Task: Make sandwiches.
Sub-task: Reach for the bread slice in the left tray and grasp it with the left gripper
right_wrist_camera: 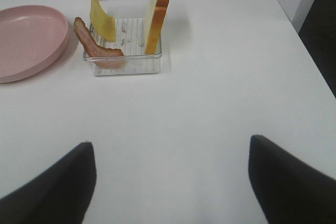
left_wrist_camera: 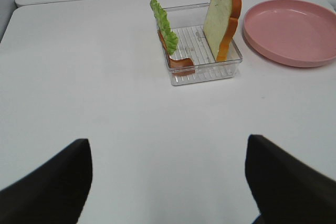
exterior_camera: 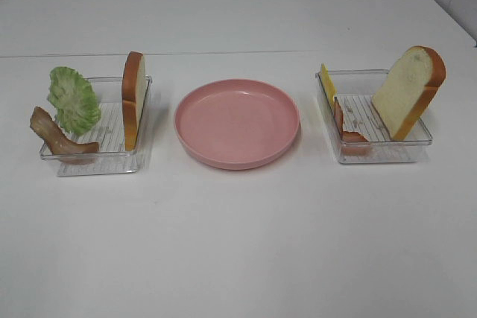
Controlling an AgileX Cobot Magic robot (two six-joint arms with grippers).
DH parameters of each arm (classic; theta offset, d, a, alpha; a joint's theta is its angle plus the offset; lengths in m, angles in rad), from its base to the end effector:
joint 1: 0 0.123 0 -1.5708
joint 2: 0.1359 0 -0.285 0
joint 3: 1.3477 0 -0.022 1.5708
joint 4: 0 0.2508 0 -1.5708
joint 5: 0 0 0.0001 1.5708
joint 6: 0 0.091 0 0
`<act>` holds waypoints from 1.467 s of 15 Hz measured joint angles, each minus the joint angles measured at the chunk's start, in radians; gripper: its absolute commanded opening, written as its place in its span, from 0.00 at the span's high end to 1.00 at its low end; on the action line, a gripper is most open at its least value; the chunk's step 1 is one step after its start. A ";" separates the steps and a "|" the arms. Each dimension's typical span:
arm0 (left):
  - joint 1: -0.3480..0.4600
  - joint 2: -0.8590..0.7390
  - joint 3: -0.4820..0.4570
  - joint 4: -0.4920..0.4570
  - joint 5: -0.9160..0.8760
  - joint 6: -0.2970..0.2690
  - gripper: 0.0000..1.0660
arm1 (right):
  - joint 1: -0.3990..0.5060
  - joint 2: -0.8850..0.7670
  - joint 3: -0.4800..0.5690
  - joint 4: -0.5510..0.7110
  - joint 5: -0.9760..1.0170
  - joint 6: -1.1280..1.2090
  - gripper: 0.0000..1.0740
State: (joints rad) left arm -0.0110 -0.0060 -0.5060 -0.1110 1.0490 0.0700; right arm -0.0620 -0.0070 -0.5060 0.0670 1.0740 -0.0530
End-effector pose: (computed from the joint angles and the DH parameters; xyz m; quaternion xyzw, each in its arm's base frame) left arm -0.0064 -0.0087 0.2803 0.0364 0.8449 -0.0398 0.5322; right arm -0.0069 0.0058 0.2780 0.0021 0.8528 0.0034 0.5222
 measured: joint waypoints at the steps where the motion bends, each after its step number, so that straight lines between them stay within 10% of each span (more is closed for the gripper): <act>1: 0.000 0.000 0.000 0.000 0.000 0.000 0.28 | 0.000 0.000 0.000 0.000 0.000 0.000 0.29; 22: 0.000 0.000 0.000 0.000 0.000 0.000 0.28 | 0.000 0.000 0.000 0.000 0.000 0.000 0.29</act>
State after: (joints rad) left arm -0.0110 -0.0060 -0.5060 -0.1110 1.0490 0.0700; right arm -0.0620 -0.0070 -0.5060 0.0670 1.0740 -0.0530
